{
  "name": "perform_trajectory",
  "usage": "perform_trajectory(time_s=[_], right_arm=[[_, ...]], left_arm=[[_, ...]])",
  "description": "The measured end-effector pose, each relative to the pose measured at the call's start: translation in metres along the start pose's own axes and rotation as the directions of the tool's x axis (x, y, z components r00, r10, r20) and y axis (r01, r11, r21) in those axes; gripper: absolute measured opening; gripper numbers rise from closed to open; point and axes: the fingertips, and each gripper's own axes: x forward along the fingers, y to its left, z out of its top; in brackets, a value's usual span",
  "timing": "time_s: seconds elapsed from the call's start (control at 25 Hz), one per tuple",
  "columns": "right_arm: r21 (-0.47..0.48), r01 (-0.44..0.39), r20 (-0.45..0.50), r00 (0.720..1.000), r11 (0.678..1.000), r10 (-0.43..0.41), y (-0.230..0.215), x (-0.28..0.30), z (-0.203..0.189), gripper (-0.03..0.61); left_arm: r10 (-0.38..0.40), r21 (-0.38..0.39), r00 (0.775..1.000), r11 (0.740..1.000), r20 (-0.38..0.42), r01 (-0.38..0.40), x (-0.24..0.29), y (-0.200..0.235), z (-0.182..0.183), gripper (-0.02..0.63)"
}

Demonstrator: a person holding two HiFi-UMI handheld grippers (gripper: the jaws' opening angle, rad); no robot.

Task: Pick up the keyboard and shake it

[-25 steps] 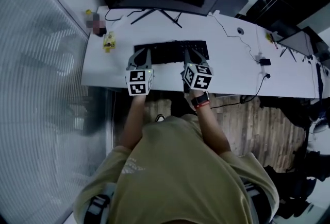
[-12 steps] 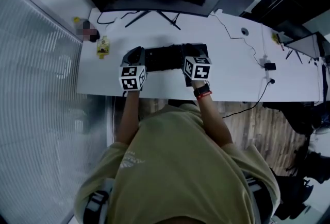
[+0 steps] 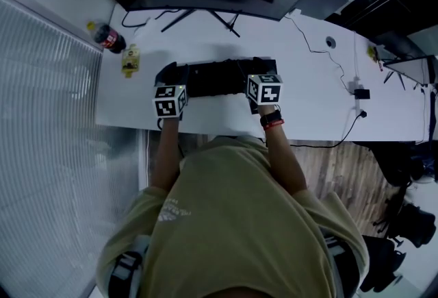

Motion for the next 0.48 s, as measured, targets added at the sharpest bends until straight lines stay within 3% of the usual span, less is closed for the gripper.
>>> perform_trajectory(time_s=[0.2,0.36,0.48], right_arm=[[0.019,0.021,-0.029,0.999,1.000,-0.020,-0.027,0.002,-0.011,0.279],[-0.002,0.067,-0.051,0.996,0.998,-0.067,-0.051,0.002,-0.017,0.313],[0.000,0.086,-0.060,0.994,0.996,-0.086,-0.065,0.003,-0.023,0.325]], left_arm=[[0.015,-0.016,0.999,1.000,-0.048,-0.016,0.006,0.016,-0.016,0.211],[0.040,-0.036,0.993,0.998,-0.115,-0.045,0.010,0.031,-0.031,0.308],[0.038,-0.047,0.986,0.998,-0.159,-0.046,0.013,0.038,-0.042,0.328]])
